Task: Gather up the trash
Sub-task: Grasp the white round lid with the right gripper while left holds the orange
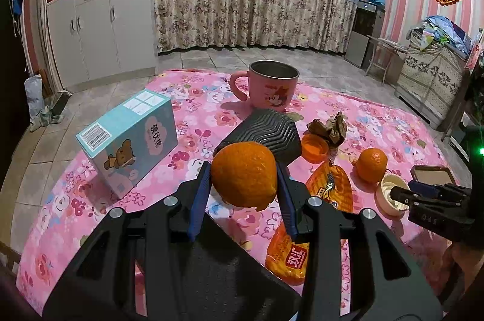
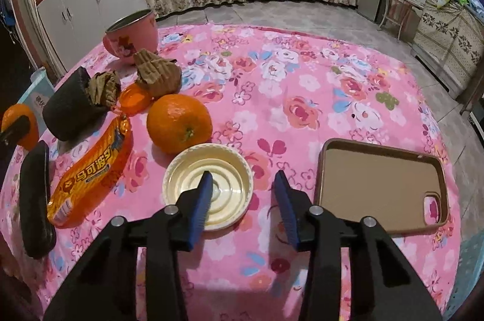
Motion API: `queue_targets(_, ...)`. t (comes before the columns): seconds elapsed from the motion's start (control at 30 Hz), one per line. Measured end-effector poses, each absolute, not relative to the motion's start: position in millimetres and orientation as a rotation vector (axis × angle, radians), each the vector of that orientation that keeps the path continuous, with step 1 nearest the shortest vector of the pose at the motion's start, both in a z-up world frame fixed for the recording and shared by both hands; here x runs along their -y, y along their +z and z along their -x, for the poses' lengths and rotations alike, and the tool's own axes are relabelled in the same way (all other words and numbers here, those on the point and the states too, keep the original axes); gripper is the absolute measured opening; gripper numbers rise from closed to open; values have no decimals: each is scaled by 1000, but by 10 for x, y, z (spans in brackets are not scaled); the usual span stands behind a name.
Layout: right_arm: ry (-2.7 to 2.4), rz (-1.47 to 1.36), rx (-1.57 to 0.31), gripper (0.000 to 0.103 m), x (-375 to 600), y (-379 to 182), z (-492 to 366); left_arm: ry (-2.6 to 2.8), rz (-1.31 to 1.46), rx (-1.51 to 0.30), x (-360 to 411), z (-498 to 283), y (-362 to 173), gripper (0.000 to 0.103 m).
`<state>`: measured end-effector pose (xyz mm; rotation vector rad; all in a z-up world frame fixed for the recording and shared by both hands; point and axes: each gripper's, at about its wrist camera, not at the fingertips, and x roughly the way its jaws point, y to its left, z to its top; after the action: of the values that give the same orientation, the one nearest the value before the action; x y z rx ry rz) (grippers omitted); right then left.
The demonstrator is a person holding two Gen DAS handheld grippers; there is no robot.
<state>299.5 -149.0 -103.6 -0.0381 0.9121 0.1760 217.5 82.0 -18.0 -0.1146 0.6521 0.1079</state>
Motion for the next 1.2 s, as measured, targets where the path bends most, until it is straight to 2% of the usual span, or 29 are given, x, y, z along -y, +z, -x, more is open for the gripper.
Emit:
queue_targets(0.1, 181, 26, -910, 42, 1480, -1045, -2978, 104, 125, -653, -820, -2176, -175, 41)
queue_targets(0.23, 226, -11, -926, 28, 1489, -1044, -2999, 103, 118, -651, -803, -2167, -169, 41)
queue_targets(0.53, 242, -27, -901, 22, 1551, -983, -2962, 102, 118, -652, -802, -2169, -171, 41)
queue_targets(0.57, 239, -23, -894, 14, 1560, -963, -2951, 102, 117, -652, -803, -2168, -171, 41)
queue_targets(0.83, 239, -16, -876, 13, 1656, -892, -2906, 97, 110, -651, -778, -2173, -177, 41)
queue_targets(0.87, 237, -16, -874, 8, 1672, -886, -2896, 97, 108, -650, -772, -2171, -175, 41)
queue_targets(1.2, 234, -13, -853, 8, 1819, -828, -2770, 87, 100, -651, -732, -2158, -171, 41)
